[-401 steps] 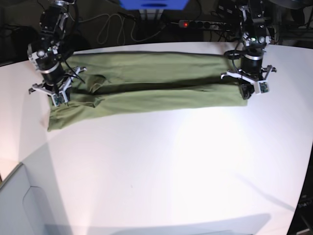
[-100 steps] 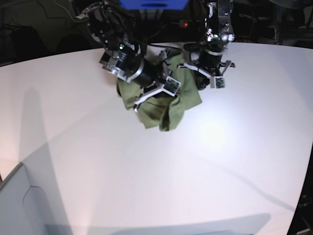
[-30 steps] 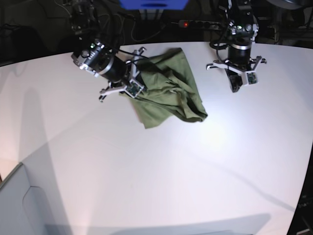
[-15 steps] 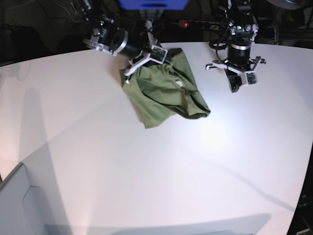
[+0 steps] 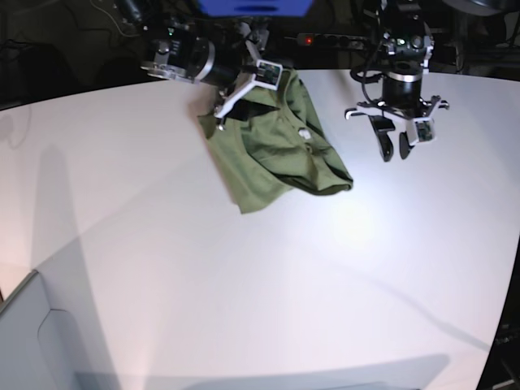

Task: Fold the T-shirt properly
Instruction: 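Drag the shirt bundle with the right gripper toward the left gripper, then grasp the bundle with both grippers and flip it over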

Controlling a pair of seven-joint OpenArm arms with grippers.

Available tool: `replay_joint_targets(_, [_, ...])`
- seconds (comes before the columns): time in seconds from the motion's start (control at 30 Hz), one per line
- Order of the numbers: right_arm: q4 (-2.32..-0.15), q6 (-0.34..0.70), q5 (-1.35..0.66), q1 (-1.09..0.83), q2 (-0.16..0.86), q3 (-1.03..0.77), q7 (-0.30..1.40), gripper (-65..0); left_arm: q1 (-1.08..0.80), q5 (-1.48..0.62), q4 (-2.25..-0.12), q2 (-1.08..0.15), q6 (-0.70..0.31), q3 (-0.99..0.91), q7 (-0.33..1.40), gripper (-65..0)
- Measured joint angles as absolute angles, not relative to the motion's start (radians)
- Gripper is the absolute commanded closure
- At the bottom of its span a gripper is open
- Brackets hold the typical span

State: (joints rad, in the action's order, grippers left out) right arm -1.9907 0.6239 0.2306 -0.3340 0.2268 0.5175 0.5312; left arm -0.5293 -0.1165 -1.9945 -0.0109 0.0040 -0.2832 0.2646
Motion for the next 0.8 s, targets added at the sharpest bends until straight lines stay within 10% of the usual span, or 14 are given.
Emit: replay_joint_targets(0.8, [-2.009,0.627,0.226,-0.299,0.113,0.104,0.374,-45.3,-0.583,-0.367,-1.958,0.038,-0.002,-0.078,0.234,-31.7])
